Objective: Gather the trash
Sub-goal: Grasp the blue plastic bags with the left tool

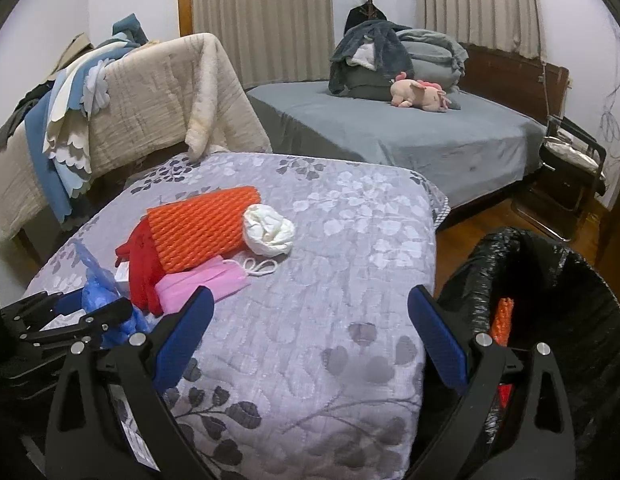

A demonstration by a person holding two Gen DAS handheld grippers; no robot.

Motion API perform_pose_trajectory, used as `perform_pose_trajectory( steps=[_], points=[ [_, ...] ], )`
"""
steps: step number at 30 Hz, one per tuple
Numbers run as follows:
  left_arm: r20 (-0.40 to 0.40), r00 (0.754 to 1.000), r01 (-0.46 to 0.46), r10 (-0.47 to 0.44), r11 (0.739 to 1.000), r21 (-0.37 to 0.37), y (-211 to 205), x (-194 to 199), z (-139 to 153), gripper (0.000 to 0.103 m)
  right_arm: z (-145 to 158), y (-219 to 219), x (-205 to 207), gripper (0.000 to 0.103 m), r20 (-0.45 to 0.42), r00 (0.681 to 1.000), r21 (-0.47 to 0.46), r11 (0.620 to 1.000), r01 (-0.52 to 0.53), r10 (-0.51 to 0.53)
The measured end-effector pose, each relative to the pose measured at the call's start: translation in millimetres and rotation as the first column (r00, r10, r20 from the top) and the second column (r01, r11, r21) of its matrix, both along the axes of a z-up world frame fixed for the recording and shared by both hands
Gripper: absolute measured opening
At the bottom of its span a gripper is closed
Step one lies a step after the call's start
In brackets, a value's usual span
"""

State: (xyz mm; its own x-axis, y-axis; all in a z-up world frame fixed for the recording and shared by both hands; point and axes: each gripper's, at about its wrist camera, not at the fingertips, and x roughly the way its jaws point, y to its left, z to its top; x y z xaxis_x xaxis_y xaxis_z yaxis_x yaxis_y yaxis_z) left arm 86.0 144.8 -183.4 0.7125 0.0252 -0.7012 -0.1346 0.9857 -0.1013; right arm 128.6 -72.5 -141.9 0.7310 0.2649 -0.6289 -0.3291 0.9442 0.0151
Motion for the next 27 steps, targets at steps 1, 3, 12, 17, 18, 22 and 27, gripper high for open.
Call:
perform_pose_trajectory(
  steps=[1,3,12,17,18,22,27],
  points=[
    [0.001,1.000,-0.005,0.005,1.000,0.002,2,-2,1,0.054,-1,3,0,0.095,-0.002,1.000,0.003,1.000,-0.003,0.003],
    [0.010,1.000,-0.015,0.015,1.000,0.005,7,-7,4,0.054,-2,10,0,0.095,-0.007,1.000,0.008,1.000,-0.012,0.012],
    [0.050,0.997,-0.061,0.058,0.996,0.059,35,-16,13,0.054,-16,53,8,0.095,-0.028,0.999,0.032,0.999,-0.042,0.043],
    [0.053,0.995,-0.089,0.086,0.994,0.056,54,-15,11,0.054,-27,77,11,0.095,-0.041,0.997,0.003,0.998,-0.063,0.063],
    [0.054,0.994,-0.093,0.091,0.994,0.054,58,-15,11,0.054,-30,82,12,0.095,-0.049,0.997,-0.002,0.998,-0.067,0.067],
    [0.057,0.994,-0.097,0.094,0.994,0.047,65,-14,11,0.054,-40,96,16,0.095,-0.074,0.994,-0.038,0.996,-0.080,0.077],
    [0.061,0.994,-0.092,0.089,0.995,0.044,67,-14,11,0.054,-52,109,22,0.095,-0.107,0.991,-0.086,0.992,-0.094,0.085]
  ],
)
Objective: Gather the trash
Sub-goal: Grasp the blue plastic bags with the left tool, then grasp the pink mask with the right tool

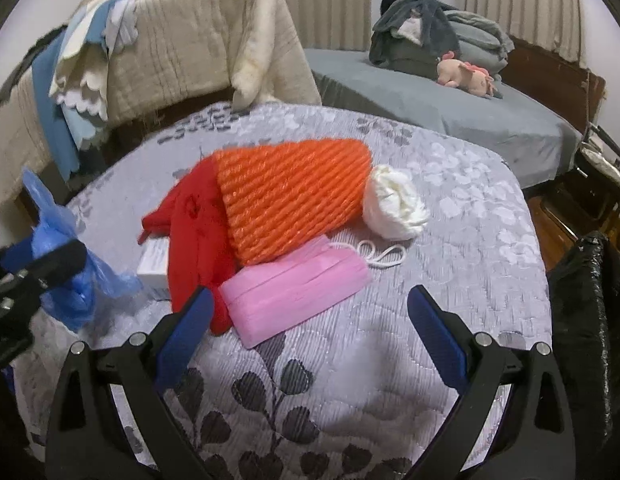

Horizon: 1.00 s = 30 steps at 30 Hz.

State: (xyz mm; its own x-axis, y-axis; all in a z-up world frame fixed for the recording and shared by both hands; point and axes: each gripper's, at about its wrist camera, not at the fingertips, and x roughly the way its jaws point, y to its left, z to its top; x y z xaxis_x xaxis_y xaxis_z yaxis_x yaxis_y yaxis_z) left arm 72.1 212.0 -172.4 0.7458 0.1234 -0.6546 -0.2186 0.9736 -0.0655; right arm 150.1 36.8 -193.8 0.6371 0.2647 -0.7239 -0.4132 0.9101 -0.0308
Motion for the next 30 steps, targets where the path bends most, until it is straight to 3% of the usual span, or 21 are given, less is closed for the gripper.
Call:
perform_pose_trajectory(
  steps=[8,11,14,19,25,30],
  points=[
    [-0.014,1.000,0.002,-0.003,1.000,-0.011,2,3,-5,0.054,-7,-10,4,0.094,-0.032,0.999,-0.046,0.998,0.031,-0.033],
    [-0.017,1.000,0.004,-0.004,1.000,-0.012,1,5,-6,0.054,-8,-22,5,0.094,-0.016,0.998,-0.109,0.992,0.062,-0.064],
    [-0.022,1.000,0.002,-0.002,1.000,-0.012,0,6,-9,0.054,-3,-33,5,0.094,-0.010,0.997,-0.074,0.994,0.080,-0.081],
    [-0.026,1.000,-0.003,0.003,1.000,-0.013,3,7,-11,0.054,-1,-16,3,0.094,-0.022,1.000,-0.031,0.999,0.018,-0.019],
    [-0.020,1.000,-0.015,0.015,1.000,-0.006,8,6,-8,0.054,-14,5,5,0.094,-0.055,0.998,-0.083,0.997,-0.004,-0.001],
    [-0.022,1.000,-0.009,0.009,1.000,-0.008,9,8,-7,0.055,-17,-8,11,0.094,-0.068,0.996,-0.117,0.992,0.043,-0.051]
  ],
)
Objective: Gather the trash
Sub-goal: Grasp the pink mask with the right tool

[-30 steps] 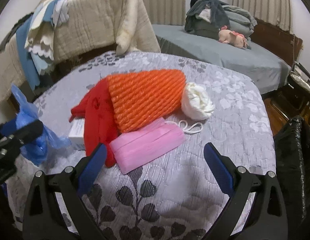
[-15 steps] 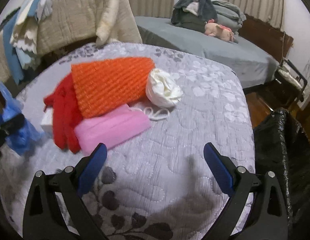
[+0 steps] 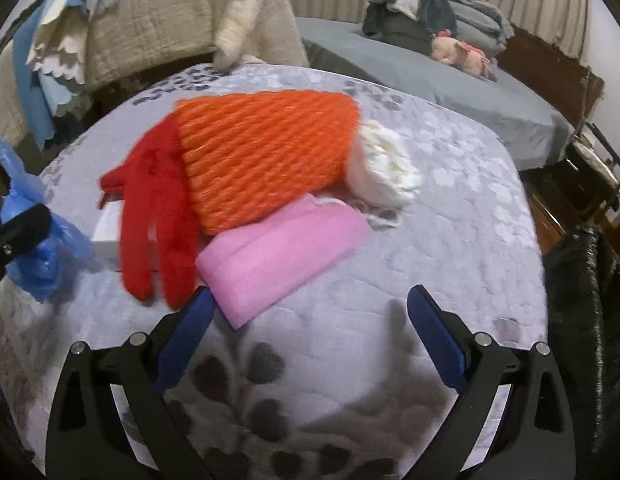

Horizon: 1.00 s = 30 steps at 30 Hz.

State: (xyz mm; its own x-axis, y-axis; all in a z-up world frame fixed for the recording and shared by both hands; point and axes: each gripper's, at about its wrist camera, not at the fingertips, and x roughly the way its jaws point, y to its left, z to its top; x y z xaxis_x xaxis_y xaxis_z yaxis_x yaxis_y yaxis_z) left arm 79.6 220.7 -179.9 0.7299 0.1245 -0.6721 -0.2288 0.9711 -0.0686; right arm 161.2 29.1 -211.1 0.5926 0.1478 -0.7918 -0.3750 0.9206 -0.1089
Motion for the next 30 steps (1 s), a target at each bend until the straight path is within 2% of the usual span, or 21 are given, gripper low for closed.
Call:
perform_pose_trajectory(
  steps=[7,10,15,17,19,21,24,26,28,30],
  points=[
    [-0.004,1.000,0.010,-0.010,1.000,0.005,-4,3,-2,0.055,3,-43,3,0.094,0.001,0.995,-0.046,0.994,0.101,-0.101],
    [-0.010,1.000,0.006,-0.006,1.000,-0.001,-4,5,-4,0.055,9,-50,3,0.094,-0.002,0.994,0.005,0.994,0.109,-0.109],
    [-0.007,1.000,0.007,-0.007,1.000,0.000,-4,5,-2,0.055,18,-36,5,0.094,-0.002,0.997,0.086,0.994,0.072,-0.072],
    [-0.003,1.000,0.007,-0.007,1.000,0.001,-4,5,-1,0.055,17,-29,10,0.089,0.008,0.997,0.077,0.994,0.074,-0.075],
    [-0.001,1.000,0.008,-0.008,1.000,0.004,-4,6,0,0.055,13,-26,14,0.077,0.003,0.997,0.076,0.994,0.079,-0.079],
    [-0.001,1.000,0.011,-0.011,1.000,0.006,-4,7,0,0.055,8,-24,20,0.075,-0.018,0.996,0.076,0.993,0.092,-0.091],
    [-0.003,1.000,0.014,-0.014,1.000,0.006,-6,8,0,0.055,2,-23,20,0.058,-0.029,0.996,0.067,0.994,0.085,-0.083],
    [-0.002,1.000,0.017,-0.017,1.000,0.005,-8,9,0,0.055,-1,-23,20,0.051,-0.051,0.996,0.081,0.994,0.071,-0.067],
    [0.000,1.000,0.021,-0.021,1.000,0.007,-9,9,1,0.055,2,-24,19,0.032,-0.054,0.997,0.095,0.994,0.057,-0.052],
    [0.000,1.000,0.024,-0.024,1.000,0.008,-11,9,2,0.055,4,-24,18,0.027,-0.062,0.997,0.108,0.993,0.041,-0.034]
  ],
)
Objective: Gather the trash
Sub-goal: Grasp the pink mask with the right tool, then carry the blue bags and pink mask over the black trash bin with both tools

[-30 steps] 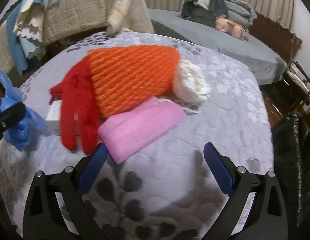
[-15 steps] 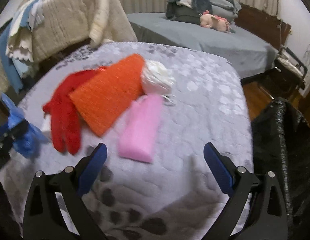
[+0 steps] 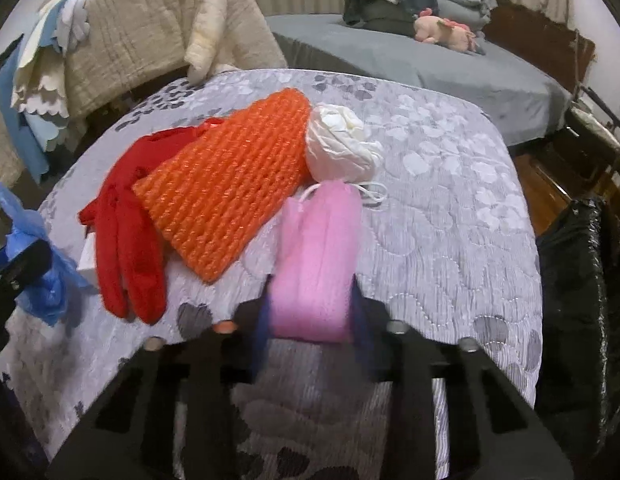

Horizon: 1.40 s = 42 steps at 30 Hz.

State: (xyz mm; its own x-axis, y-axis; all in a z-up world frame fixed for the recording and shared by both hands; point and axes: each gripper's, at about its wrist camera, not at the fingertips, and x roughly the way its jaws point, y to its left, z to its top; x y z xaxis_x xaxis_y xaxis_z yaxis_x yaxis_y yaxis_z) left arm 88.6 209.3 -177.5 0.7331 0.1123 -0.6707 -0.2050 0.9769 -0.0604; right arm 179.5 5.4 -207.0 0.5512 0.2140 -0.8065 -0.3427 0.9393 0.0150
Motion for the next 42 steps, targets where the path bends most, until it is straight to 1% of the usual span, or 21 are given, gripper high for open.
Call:
perform_pose_trajectory(
  steps=[1,8,13,21,26,27,31,39,42],
  points=[
    [0.001,1.000,0.001,-0.001,1.000,0.001,0,0,0,0.055,3,-1,-1,0.024,-0.001,1.000,0.013,1.000,-0.005,0.005],
    [0.023,1.000,0.014,-0.014,1.000,0.007,-10,-5,11,0.055,26,-10,-20,0.023,0.021,0.999,0.044,0.999,-0.031,0.030],
    [0.041,0.999,0.029,-0.029,1.000,-0.004,-20,-9,22,0.055,43,-22,-33,0.022,0.034,0.999,0.077,0.996,-0.036,0.033],
    [0.091,0.992,0.090,-0.088,0.996,-0.010,-48,-10,44,0.055,76,-45,-48,0.022,0.090,0.996,0.116,0.993,-0.031,0.021],
    [0.122,0.984,0.135,-0.132,0.991,-0.015,-66,-9,58,0.055,97,-62,-57,0.022,0.148,0.989,0.108,0.994,-0.021,0.004],
    [0.126,0.982,0.142,-0.139,0.990,-0.015,-70,-9,59,0.055,105,-70,-60,0.022,0.169,0.986,0.100,0.995,-0.012,-0.005],
    [0.141,0.974,0.181,-0.177,0.983,-0.015,-88,-8,66,0.055,115,-87,-65,0.022,0.192,0.981,0.096,0.995,0.011,-0.029],
    [0.153,0.952,0.273,-0.267,0.962,-0.018,-130,2,75,0.055,124,-129,-72,0.022,0.210,0.971,0.088,0.991,0.097,-0.113],
    [0.156,0.941,0.305,-0.299,0.952,-0.020,-147,6,77,0.055,126,-151,-75,0.022,0.216,0.964,0.089,0.986,0.141,-0.157]
  ],
)
